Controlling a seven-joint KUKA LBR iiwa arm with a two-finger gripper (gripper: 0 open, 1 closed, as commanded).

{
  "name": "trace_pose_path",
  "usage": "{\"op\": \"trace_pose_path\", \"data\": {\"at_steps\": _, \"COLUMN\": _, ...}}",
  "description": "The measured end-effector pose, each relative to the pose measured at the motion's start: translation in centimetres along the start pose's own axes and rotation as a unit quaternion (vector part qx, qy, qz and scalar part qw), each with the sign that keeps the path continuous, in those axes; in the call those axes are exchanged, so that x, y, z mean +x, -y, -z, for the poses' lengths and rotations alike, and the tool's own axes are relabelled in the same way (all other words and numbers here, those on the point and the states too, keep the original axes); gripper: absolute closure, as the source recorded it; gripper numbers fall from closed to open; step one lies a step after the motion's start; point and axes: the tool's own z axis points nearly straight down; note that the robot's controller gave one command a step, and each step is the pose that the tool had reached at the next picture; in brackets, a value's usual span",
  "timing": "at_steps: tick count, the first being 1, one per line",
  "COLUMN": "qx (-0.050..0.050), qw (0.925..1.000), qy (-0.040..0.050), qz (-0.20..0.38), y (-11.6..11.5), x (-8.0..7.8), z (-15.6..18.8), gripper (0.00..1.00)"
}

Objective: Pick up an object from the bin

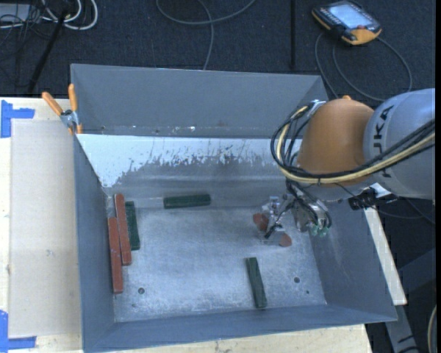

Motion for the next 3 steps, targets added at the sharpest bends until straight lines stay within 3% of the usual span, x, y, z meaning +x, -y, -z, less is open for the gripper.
{"op": "trace_pose_path", "data": {"at_steps": 1, "qx": 0.001, "qw": 0.9997, "qy": 0.0031, "qz": 0.024, "y": 5.0, "x": -2.1, "z": -1.5, "gripper": 0.00}}
{"op": "trace_pose_path", "data": {"at_steps": 2, "qx": 0.001, "qw": 0.9997, "qy": 0.0035, "qz": 0.024, "y": 5.0, "x": -2.1, "z": -1.5, "gripper": 0.00}}
{"op": "trace_pose_path", "data": {"at_steps": 3, "qx": 0.000, "qw": 0.9996, "qy": 0.0030, "qz": 0.029, "y": 8.4, "x": 2.4, "z": -5.0, "gripper": 1.00}}
